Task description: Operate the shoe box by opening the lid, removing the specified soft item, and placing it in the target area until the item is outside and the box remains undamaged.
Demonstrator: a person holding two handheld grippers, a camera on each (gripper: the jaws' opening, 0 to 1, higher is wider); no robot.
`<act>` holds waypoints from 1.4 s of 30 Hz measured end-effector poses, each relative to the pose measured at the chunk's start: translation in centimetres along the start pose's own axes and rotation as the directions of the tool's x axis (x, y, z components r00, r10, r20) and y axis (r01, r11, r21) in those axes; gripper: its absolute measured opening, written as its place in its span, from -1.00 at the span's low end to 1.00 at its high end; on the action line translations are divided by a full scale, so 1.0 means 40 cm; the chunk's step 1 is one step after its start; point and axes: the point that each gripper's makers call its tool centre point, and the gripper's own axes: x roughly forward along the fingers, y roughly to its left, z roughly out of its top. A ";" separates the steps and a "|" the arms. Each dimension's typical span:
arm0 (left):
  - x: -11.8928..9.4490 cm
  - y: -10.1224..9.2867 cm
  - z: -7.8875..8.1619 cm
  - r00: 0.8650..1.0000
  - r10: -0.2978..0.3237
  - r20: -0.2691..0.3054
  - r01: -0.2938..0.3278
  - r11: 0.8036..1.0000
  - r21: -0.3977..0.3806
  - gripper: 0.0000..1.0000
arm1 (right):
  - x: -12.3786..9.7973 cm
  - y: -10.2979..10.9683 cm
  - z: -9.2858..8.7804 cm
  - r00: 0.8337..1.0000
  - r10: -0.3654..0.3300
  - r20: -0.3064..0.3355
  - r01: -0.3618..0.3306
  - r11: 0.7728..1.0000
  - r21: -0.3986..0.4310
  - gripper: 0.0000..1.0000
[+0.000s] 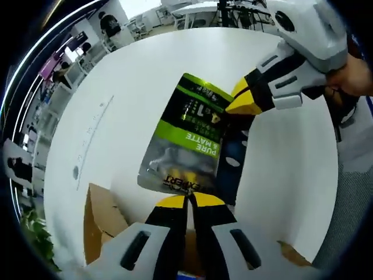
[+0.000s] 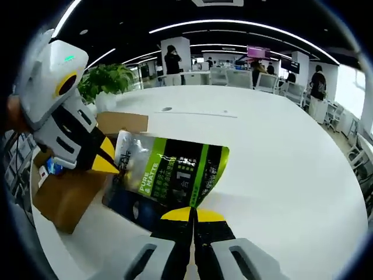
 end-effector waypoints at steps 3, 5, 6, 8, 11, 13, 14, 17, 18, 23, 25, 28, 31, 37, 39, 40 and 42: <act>0.012 -0.007 0.002 1.000 0.007 -0.016 -0.007 0.999 0.032 -0.98 | 0.000 -0.006 -0.011 1.000 -0.001 -0.006 0.001 1.000 0.007 -1.00; 0.015 -0.006 0.006 1.000 0.010 -0.023 -0.009 0.998 0.056 -0.98 | -0.001 -0.009 -0.014 1.000 -0.006 -0.005 0.006 1.000 0.006 -1.00; 0.017 -0.007 0.008 1.000 0.012 -0.026 -0.010 0.998 0.068 -0.98 | -0.001 -0.011 -0.016 1.000 -0.008 -0.005 0.008 1.000 0.004 -1.00; 0.024 -0.006 0.006 0.999 0.018 -0.035 -0.015 0.996 0.090 -0.98 | -0.002 -0.011 -0.017 1.000 -0.004 -0.006 0.004 1.000 0.001 -1.00; 0.036 -0.004 0.003 0.998 0.026 -0.056 -0.018 0.990 0.141 -0.98 | -0.001 -0.010 -0.017 1.000 -0.003 -0.006 0.003 1.000 -0.012 -1.00; 0.044 -0.006 0.000 0.998 0.029 -0.063 -0.019 0.987 0.157 -0.98 | 0.003 -0.011 -0.018 1.000 -0.003 -0.006 0.003 1.000 -0.028 -1.00; 0.046 -0.007 -0.001 0.997 0.028 -0.065 -0.017 0.987 0.162 -0.98 | 0.004 -0.011 -0.018 1.000 -0.003 -0.006 0.003 0.999 -0.032 -1.00; 0.053 -0.012 -0.008 0.997 0.026 -0.071 -0.013 0.985 0.171 -0.97 | 0.008 -0.012 -0.019 1.000 -0.003 -0.005 0.003 0.999 -0.055 -1.00; 0.055 -0.013 -0.012 0.997 0.027 -0.076 -0.013 0.984 0.177 -0.97 | 0.010 -0.013 -0.018 1.000 -0.005 -0.005 0.005 0.998 -0.056 -1.00; 0.054 -0.009 -0.013 0.997 0.036 -0.070 -0.024 0.987 0.162 -0.95 | 0.013 -0.016 -0.023 1.000 -0.008 -0.013 0.007 0.998 -0.061 -1.00; 0.053 -0.007 -0.014 0.997 0.036 -0.067 -0.026 0.990 0.142 -0.94 | 0.014 -0.017 -0.027 1.000 -0.009 -0.018 0.008 0.998 -0.069 -1.00; 0.047 -0.007 -0.016 0.997 0.040 -0.069 -0.030 0.990 0.137 -0.92 | 0.014 -0.019 -0.028 1.000 -0.009 -0.018 0.007 0.996 -0.094 -0.98; 0.038 -0.004 -0.019 0.996 0.049 -0.071 -0.039 0.990 0.138 -0.92 | 0.015 -0.028 -0.027 1.000 -0.011 -0.023 0.009 0.994 -0.106 -0.98; 0.017 -0.013 -0.014 0.997 0.033 -0.064 -0.026 0.994 0.106 -0.92 | 0.021 -0.033 -0.023 0.999 0.000 -0.033 -0.003 0.993 -0.114 -0.96; 0.010 -0.012 -0.002 0.998 0.037 -0.044 -0.033 0.994 0.102 -0.89 | 0.022 -0.038 -0.022 0.999 -0.005 -0.033 0.000 0.992 -0.125 -0.95; 0.005 -0.011 0.003 0.999 0.038 -0.036 -0.034 0.995 0.098 -0.88 | 0.022 -0.039 -0.024 0.999 -0.007 -0.037 0.002 0.991 -0.131 -0.93; -0.005 -0.008 0.012 0.999 0.041 -0.018 -0.040 0.996 0.085 -0.86 | 0.021 -0.039 -0.027 0.999 -0.003 -0.043 -0.003 0.991 -0.136 -0.90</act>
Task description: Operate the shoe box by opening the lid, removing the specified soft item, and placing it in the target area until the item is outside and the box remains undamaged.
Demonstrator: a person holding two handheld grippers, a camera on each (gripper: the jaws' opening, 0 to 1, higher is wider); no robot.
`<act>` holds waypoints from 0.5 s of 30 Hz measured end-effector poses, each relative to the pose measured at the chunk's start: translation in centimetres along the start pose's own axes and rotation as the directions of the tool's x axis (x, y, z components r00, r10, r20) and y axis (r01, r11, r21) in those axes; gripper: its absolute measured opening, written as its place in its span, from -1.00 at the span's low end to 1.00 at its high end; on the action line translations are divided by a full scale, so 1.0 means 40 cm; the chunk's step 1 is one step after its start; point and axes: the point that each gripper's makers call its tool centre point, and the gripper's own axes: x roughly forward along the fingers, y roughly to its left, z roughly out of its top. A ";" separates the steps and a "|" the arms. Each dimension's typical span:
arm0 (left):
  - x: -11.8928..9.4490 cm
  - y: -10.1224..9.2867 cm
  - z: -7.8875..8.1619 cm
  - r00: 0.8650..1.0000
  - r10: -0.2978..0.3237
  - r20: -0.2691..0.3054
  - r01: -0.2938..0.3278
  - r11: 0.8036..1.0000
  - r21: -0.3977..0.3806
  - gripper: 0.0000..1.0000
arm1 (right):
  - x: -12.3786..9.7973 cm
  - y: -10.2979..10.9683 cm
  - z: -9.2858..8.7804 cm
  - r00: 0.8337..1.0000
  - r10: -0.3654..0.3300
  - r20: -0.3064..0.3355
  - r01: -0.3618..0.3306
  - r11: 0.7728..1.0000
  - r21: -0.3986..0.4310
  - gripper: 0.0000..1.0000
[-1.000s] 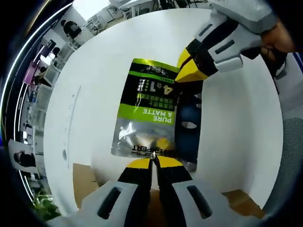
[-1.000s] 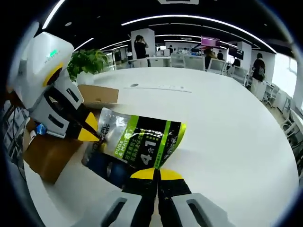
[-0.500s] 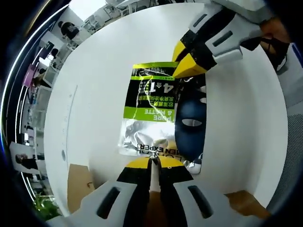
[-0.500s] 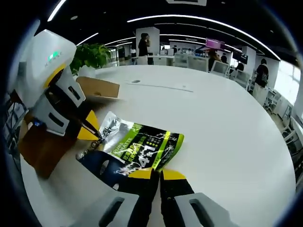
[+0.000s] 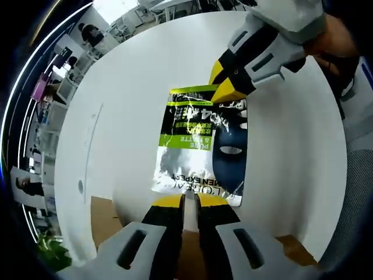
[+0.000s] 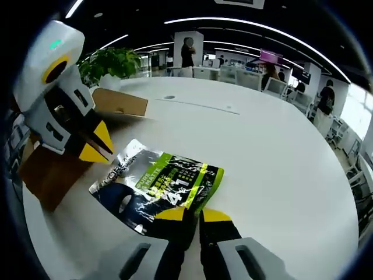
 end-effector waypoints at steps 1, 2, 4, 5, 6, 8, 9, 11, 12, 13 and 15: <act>-0.005 0.002 0.004 1.000 0.003 0.008 -0.003 1.000 -0.005 -0.85 | -0.003 0.000 0.001 1.000 0.003 0.001 -0.003 1.000 -0.007 -0.86; -0.012 0.004 0.007 1.000 0.002 0.016 -0.002 1.000 -0.009 -0.84 | -0.006 -0.001 0.003 1.000 0.002 0.003 -0.002 1.000 -0.011 -0.83; -0.020 0.006 0.015 0.999 0.003 0.038 -0.002 0.999 -0.040 -0.81 | -0.014 -0.003 0.011 1.000 0.002 0.012 -0.002 1.000 -0.017 -0.77; -0.027 0.007 0.023 0.998 0.002 0.061 0.003 0.997 -0.074 -0.79 | -0.018 -0.006 0.015 1.000 0.001 0.015 0.000 1.000 -0.017 -0.73; -0.031 0.008 0.032 0.996 0.003 0.085 0.006 0.994 -0.106 -0.77 | -0.022 -0.008 0.019 1.000 -0.001 0.019 0.001 1.000 -0.019 -0.69; -0.045 0.009 0.045 0.993 0.003 0.115 0.015 0.988 -0.156 -0.72 | -0.032 -0.009 0.032 1.000 0.003 0.031 -0.002 1.000 -0.020 -0.68; -0.053 0.011 0.049 0.993 0.008 0.122 0.012 0.987 -0.161 -0.70 | -0.035 -0.008 0.038 0.999 0.008 0.033 -0.007 1.000 -0.022 -0.66; -0.063 0.010 0.056 0.990 0.012 0.140 0.014 0.983 -0.181 -0.68 | -0.043 -0.003 0.047 0.999 0.014 0.039 -0.013 0.999 -0.030 -0.60; -0.067 0.008 0.057 0.990 0.013 0.144 0.014 0.983 -0.184 -0.67 | -0.047 -0.001 0.052 0.999 0.017 0.043 -0.015 0.999 -0.033 -0.58; -0.074 0.005 0.060 0.988 0.013 0.155 0.018 0.980 -0.196 -0.66 | -0.052 0.003 0.058 0.999 0.022 0.048 -0.021 0.999 -0.035 -0.55; -0.083 0.002 0.063 0.985 0.012 0.169 0.025 0.976 -0.214 -0.64 | -0.061 0.010 0.066 0.998 0.032 0.054 -0.030 0.999 -0.040 -0.51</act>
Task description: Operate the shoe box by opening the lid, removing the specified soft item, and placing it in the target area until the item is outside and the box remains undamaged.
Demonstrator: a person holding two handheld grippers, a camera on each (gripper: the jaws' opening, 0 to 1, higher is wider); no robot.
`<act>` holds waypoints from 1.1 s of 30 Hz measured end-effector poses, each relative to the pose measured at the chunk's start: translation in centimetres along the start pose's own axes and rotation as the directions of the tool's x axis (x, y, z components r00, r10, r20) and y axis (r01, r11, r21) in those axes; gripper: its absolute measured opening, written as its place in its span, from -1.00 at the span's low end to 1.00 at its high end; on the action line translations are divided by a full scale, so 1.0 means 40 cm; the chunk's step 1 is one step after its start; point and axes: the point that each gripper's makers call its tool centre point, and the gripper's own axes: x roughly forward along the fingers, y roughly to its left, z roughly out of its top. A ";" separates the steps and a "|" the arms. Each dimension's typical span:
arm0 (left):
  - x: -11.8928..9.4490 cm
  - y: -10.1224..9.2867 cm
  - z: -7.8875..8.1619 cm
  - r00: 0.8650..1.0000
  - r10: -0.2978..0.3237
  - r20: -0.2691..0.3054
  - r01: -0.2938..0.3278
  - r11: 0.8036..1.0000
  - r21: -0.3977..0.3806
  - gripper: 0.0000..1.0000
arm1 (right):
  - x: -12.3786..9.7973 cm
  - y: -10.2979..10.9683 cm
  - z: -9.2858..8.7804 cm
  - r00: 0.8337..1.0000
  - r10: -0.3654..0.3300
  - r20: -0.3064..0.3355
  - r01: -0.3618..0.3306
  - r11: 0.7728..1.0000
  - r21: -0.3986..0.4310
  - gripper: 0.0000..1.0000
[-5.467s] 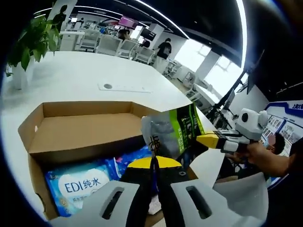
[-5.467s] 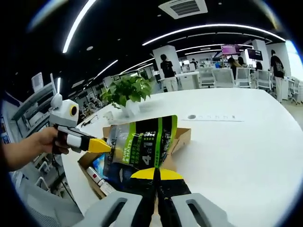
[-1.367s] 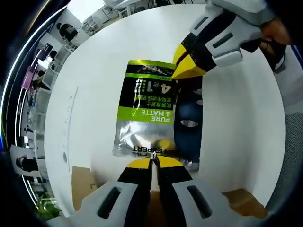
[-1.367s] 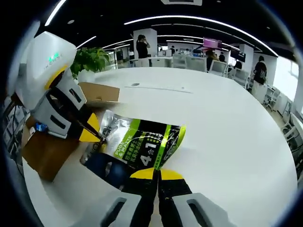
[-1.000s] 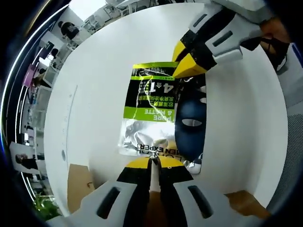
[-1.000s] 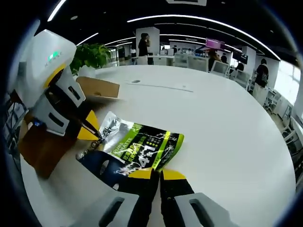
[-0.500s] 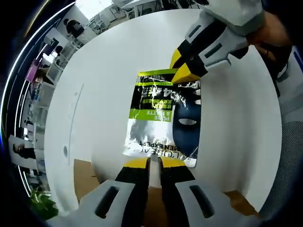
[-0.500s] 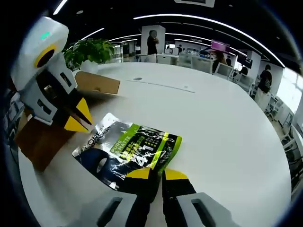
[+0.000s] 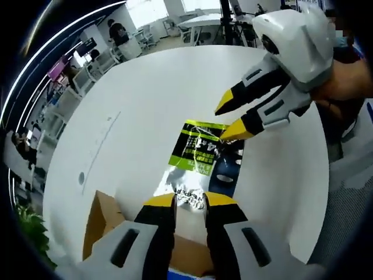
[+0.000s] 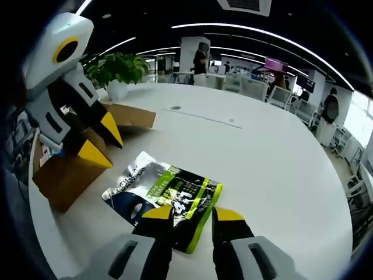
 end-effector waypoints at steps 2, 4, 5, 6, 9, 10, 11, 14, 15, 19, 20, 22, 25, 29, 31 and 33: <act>-0.012 -0.002 0.005 1.000 0.000 0.022 0.000 1.000 -0.019 -0.62 | -0.009 0.006 0.008 1.000 0.007 0.004 -0.007 1.000 -0.013 -0.47; -0.024 -0.002 0.004 1.000 0.003 0.029 -0.002 1.000 -0.031 -0.60 | -0.016 0.013 0.014 1.000 0.020 0.004 -0.020 1.000 -0.019 -0.42; -0.032 -0.002 0.003 0.999 0.003 0.035 -0.001 0.999 -0.038 -0.59 | -0.019 0.016 0.017 1.000 0.024 0.003 -0.024 1.000 -0.020 -0.39; -0.038 -0.002 0.003 0.999 0.004 0.041 -0.002 0.999 -0.051 -0.58 | -0.024 0.021 0.020 1.000 0.031 0.002 -0.031 0.999 -0.022 -0.36; -0.062 -0.002 0.002 0.998 0.007 0.063 -0.002 0.997 -0.075 -0.54 | -0.036 0.032 0.035 0.999 0.043 0.012 -0.043 0.999 -0.026 -0.32; -0.068 -0.002 0.001 0.998 0.007 0.068 -0.002 0.997 -0.082 -0.53 | -0.040 0.037 0.038 0.999 0.048 0.011 -0.048 0.999 -0.023 -0.30; -0.074 -0.001 0.000 0.997 0.009 0.076 -0.002 0.996 -0.089 -0.52 | -0.043 0.041 0.039 0.999 0.053 0.008 -0.053 0.998 -0.021 -0.27; -0.095 0.006 -0.006 0.994 0.022 0.103 -0.008 0.991 -0.134 -0.48 | -0.053 0.050 0.047 0.998 0.062 0.006 -0.062 0.998 -0.023 -0.20; -0.100 0.007 -0.005 0.993 0.024 0.116 -0.006 0.989 -0.150 -0.46 | -0.057 0.054 0.051 0.998 0.066 0.010 -0.066 0.998 -0.023 -0.18; -0.123 0.012 -0.016 0.991 0.030 0.131 -0.007 0.985 -0.172 -0.37 | -0.070 0.064 0.067 0.997 0.076 0.015 -0.076 0.997 -0.018 -0.11; -0.126 0.013 -0.017 0.991 0.030 0.134 -0.006 0.984 -0.176 -0.35 | -0.073 0.066 0.071 0.997 0.078 0.017 -0.077 0.997 -0.018 -0.10; -0.138 0.015 -0.022 0.989 0.031 0.142 -0.004 0.982 -0.188 -0.33 | -0.080 0.074 0.081 0.996 0.086 0.022 -0.086 0.996 -0.025 -0.09; -0.155 0.021 -0.034 0.988 0.032 0.149 0.001 0.977 -0.215 -0.32 | -0.089 0.089 0.096 0.995 0.100 0.020 -0.099 0.995 -0.028 -0.07; -0.183 0.029 -0.057 0.986 0.044 0.159 -0.004 0.970 -0.243 -0.31 | -0.101 0.111 0.117 0.992 0.119 0.033 -0.118 0.993 -0.030 -0.04; -0.195 0.035 -0.065 0.985 0.055 0.166 -0.012 0.968 -0.251 -0.31 | -0.105 0.125 0.127 0.991 0.131 0.036 -0.129 0.991 -0.036 -0.04; -0.209 0.042 -0.079 0.984 0.064 0.168 -0.018 0.965 -0.261 -0.31 | -0.109 0.140 0.137 0.989 0.145 0.042 -0.143 0.989 -0.041 -0.03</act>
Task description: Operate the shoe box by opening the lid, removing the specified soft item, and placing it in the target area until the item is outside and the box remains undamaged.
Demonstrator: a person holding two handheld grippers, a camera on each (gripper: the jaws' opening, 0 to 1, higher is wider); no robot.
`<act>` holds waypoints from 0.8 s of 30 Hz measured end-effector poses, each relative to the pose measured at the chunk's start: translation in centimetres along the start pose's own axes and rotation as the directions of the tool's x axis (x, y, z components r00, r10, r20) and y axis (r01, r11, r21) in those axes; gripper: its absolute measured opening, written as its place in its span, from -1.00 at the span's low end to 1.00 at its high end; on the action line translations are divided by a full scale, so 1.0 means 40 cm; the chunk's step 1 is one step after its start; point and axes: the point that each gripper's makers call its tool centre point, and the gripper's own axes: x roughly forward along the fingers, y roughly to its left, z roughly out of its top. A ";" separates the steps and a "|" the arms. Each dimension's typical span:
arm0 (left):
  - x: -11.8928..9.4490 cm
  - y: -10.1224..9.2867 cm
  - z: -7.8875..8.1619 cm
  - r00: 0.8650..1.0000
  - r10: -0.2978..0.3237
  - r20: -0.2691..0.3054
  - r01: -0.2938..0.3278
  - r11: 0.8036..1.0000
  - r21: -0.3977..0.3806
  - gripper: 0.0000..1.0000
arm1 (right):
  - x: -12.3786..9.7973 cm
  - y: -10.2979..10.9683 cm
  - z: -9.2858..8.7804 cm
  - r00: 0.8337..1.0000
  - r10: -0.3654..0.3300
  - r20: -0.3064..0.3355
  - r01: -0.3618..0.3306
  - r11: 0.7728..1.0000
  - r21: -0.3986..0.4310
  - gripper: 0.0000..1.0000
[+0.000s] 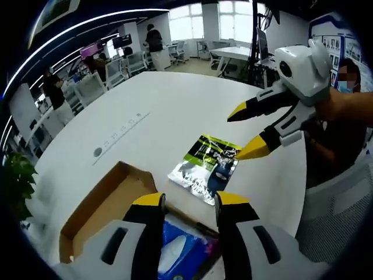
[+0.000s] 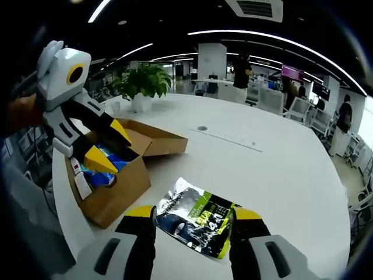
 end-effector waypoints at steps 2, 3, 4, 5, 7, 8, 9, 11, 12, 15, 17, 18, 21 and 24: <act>-0.012 0.011 -0.006 1.000 0.011 0.004 -0.011 1.000 -0.008 -0.30 | 0.000 0.016 0.009 1.000 0.012 0.003 -0.012 1.000 -0.004 -0.02; -0.026 0.020 -0.013 1.000 0.017 0.009 -0.017 1.000 -0.017 -0.30 | 0.001 0.022 0.012 1.000 0.017 0.002 -0.017 1.000 -0.004 -0.02; -0.029 0.022 -0.014 1.000 0.020 0.010 -0.019 1.000 -0.021 -0.29 | 0.002 0.031 0.016 1.000 0.026 0.002 -0.026 1.000 -0.001 -0.01; -0.038 0.031 -0.019 1.000 0.027 0.014 -0.027 0.999 -0.029 -0.29 | 0.003 0.038 0.020 0.999 0.032 0.004 -0.032 0.999 0.001 -0.01; -0.052 0.044 -0.028 0.999 0.038 0.017 -0.038 0.999 -0.037 -0.29 | 0.004 0.051 0.027 0.999 0.044 0.006 -0.044 0.999 0.002 0.00; -0.063 0.051 -0.033 0.999 0.044 0.021 -0.043 0.998 -0.043 -0.28 | 0.005 0.060 0.031 0.999 0.050 0.007 -0.050 0.999 -0.001 0.00; -0.070 0.056 -0.038 0.999 0.050 0.022 -0.049 0.998 -0.049 -0.28 | 0.006 0.072 0.036 0.998 0.058 0.008 -0.058 0.998 -0.009 0.00; -0.086 0.070 -0.050 0.998 0.065 0.023 -0.064 0.996 -0.064 -0.28 | 0.008 0.089 0.046 0.997 0.074 0.011 -0.074 0.997 -0.013 0.01; -0.096 0.078 -0.056 0.997 0.074 0.027 -0.072 0.995 -0.075 -0.28 | 0.009 0.096 0.050 0.997 0.081 0.011 -0.081 0.997 -0.011 0.02; -0.118 0.095 -0.073 0.995 0.099 0.030 -0.096 0.991 -0.097 -0.26 | 0.014 0.120 0.064 0.995 0.102 0.019 -0.102 0.995 -0.017 0.02; -0.134 0.105 -0.085 0.993 0.112 0.034 -0.108 0.988 -0.114 -0.24 | 0.019 0.138 0.072 0.992 0.121 0.023 -0.121 0.993 -0.015 0.02; -0.141 0.109 -0.090 0.992 0.117 0.036 -0.112 0.986 -0.121 -0.23 | 0.021 0.150 0.078 0.991 0.132 0.028 -0.132 0.991 -0.016 0.02; -0.164 0.126 -0.112 0.989 0.140 0.039 -0.133 0.980 -0.149 -0.23 | 0.026 0.169 0.089 0.988 0.148 0.036 -0.147 0.989 -0.021 0.01; -0.184 0.141 -0.135 0.986 0.160 0.040 -0.151 0.975 -0.165 -0.23 | 0.032 0.191 0.098 0.985 0.167 0.041 -0.166 0.986 -0.026 0.01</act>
